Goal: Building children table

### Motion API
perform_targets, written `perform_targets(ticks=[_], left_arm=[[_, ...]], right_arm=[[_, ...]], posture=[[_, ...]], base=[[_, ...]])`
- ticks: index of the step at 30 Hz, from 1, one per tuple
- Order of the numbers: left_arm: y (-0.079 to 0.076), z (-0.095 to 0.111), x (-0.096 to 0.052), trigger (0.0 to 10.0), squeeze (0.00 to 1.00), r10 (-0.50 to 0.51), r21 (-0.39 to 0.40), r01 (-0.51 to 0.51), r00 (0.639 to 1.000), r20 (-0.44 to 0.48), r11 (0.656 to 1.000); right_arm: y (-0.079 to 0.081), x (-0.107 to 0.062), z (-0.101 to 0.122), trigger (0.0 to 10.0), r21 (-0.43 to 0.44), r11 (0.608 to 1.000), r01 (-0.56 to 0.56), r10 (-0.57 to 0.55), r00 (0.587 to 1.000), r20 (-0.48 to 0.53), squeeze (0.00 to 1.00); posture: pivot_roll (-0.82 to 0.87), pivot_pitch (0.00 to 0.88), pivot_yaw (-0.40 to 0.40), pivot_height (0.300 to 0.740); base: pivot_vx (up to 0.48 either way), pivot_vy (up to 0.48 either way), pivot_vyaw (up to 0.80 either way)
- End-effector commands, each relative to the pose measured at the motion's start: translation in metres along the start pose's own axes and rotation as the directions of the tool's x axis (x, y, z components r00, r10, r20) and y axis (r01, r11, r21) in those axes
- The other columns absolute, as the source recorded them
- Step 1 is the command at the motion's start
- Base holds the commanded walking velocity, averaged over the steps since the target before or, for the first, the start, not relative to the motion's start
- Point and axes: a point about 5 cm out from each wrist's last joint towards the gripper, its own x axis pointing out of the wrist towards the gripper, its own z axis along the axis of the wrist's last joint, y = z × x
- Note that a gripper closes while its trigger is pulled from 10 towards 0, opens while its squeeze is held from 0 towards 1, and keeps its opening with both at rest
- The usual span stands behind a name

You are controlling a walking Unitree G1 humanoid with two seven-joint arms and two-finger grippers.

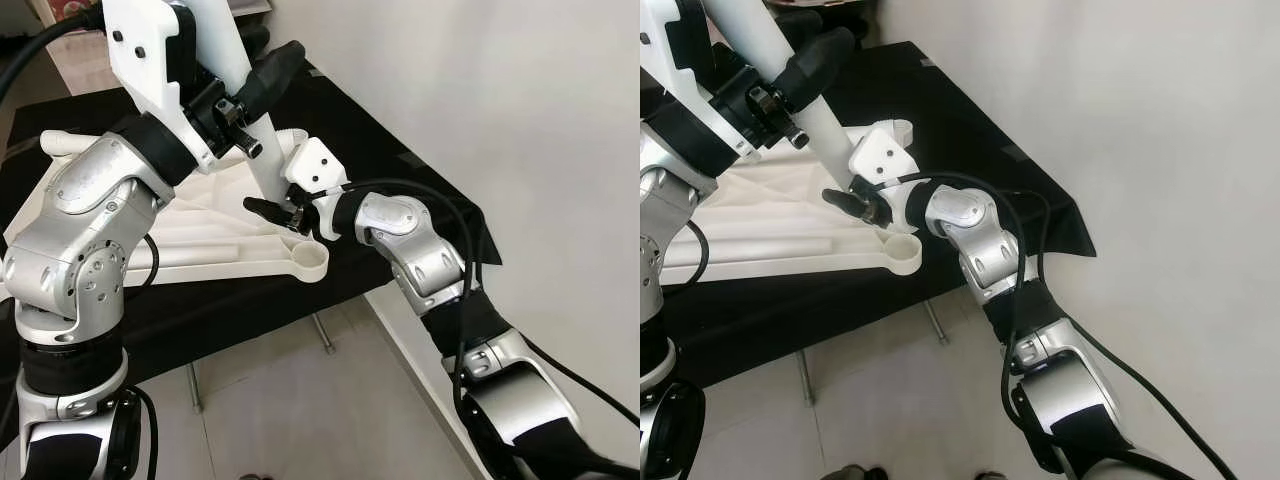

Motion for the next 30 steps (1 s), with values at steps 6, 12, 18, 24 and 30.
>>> perform_targets(ticks=[6,12,18,24,30], left_arm=[[-0.022,-0.001,-0.013,0.0,0.0,-0.292,-0.104,0.292,0.956,0.017,0.951],[-0.023,-0.01,-0.014,0.0,0.0,-0.384,-0.096,0.38,0.923,-0.026,0.92],[-0.027,-0.008,-0.007,0.0,0.0,-0.407,-0.098,0.405,0.913,-0.002,0.909],[-0.026,-0.004,-0.005,0.0,0.0,-0.41,-0.096,0.41,0.912,0.019,0.907],[-0.026,-0.002,-0.003,0.0,0.0,-0.408,-0.089,0.41,0.912,0.032,0.908]], right_arm=[[0.001,0.004,0.014,10.0,0.098,0.986,-0.132,0.126,0.99,0.068,1.0],[0.011,0.014,0.034,10.0,0.128,0.962,-0.24,0.225,0.967,0.12,0.0],[0.034,0.015,0.023,0.0,0.166,0.922,-0.35,0.34,0.937,0.082,0.0],[0.031,0.016,0.019,0.0,0.216,0.925,-0.312,0.305,0.95,0.065,0.0],[0.03,0.016,0.017,0.0,0.23,0.927,-0.297,0.293,0.955,0.053,0.0]], posture=[[-0.05,0.071,0.021,0.74],[-0.07,0.069,0.022,0.74],[-0.07,0.073,0.019,0.74],[-0.07,0.076,0.022,0.74],[-0.07,0.077,0.022,0.74]], base=[[0.0,0.0,0.0],[0.0,0.0,0.0],[0.0,0.0,0.0],[0.0,0.0,0.0],[0.0,0.0,0.0]])
